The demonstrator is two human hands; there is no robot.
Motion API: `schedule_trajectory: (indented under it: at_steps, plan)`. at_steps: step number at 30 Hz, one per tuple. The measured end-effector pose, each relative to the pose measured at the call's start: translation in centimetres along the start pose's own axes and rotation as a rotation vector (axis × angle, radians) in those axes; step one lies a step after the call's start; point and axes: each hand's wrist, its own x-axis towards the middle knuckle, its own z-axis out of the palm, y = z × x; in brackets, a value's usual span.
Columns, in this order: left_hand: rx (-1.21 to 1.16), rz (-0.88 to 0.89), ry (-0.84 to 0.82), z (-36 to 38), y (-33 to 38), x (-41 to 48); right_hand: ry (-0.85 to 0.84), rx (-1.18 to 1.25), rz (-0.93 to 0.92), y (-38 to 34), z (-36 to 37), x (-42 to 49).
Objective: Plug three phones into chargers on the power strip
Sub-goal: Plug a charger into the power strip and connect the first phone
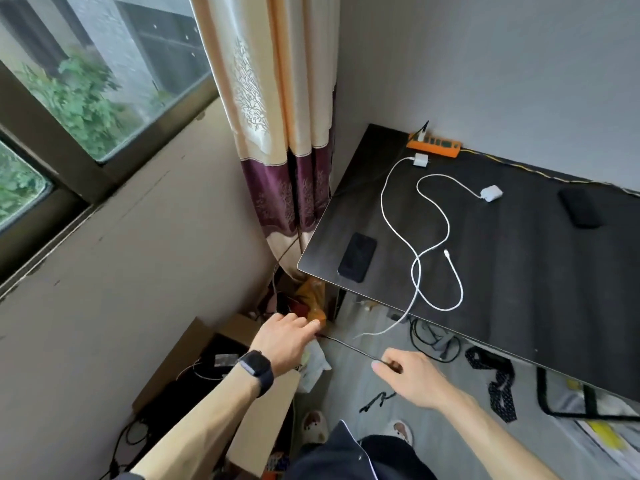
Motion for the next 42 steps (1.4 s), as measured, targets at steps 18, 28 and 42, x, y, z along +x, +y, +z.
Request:
schedule_trajectory:
  at_steps: [18, 28, 42]
  plan:
    - [-0.984, -0.382, -0.183, -3.1, -0.5, -2.0, 0.054, 0.026, 0.319, 3.9, 3.5, 0.3]
    - [-0.179, 0.069, -0.241, 0.6, 7.1, -0.3, 0.020, -0.085, -0.045, -2.0, 3.5, -0.3]
    - [-0.066, -0.280, -0.409, 4.0, -0.9, -4.3, 0.059, -0.200, 0.033, 5.1, -0.7, -2.3]
